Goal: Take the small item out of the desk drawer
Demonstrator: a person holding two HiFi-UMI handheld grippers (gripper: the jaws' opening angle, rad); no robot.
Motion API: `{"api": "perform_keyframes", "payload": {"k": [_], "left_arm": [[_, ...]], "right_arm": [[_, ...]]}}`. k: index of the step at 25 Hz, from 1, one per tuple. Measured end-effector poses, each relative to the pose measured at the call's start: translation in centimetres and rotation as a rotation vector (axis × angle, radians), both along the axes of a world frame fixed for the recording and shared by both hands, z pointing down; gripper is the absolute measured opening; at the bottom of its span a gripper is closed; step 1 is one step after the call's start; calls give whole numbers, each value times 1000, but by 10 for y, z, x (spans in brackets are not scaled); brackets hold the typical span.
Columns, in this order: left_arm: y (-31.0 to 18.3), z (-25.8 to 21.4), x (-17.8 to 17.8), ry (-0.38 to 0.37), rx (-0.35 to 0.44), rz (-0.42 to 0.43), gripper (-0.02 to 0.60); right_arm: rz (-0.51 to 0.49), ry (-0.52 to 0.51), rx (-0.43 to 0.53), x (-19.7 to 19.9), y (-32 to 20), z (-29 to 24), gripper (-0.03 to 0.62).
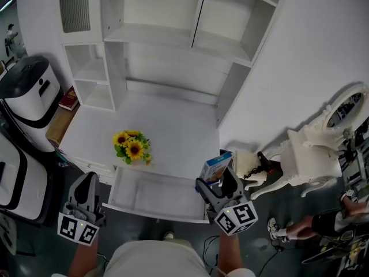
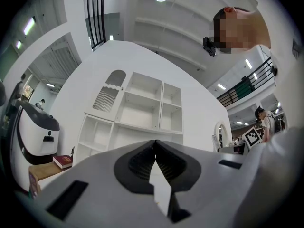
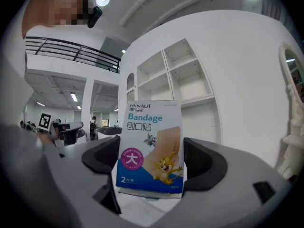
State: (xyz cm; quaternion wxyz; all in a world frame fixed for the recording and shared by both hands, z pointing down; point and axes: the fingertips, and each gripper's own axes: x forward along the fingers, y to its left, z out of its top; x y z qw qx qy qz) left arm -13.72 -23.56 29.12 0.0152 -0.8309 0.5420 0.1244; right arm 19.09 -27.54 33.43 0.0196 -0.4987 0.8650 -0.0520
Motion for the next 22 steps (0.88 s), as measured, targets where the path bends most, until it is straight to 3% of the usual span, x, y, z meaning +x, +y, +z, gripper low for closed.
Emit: {"api": "perform_keyframes", "payload": {"k": [10,22], "left_arm": [[13,10,-26,20,-30,-53,15],[24,15,-26,29,-40,-36,15]], "right_arm": [[63,1,27,4,31,-12,433],[73,-20,45,2,46,-15,433]]}}
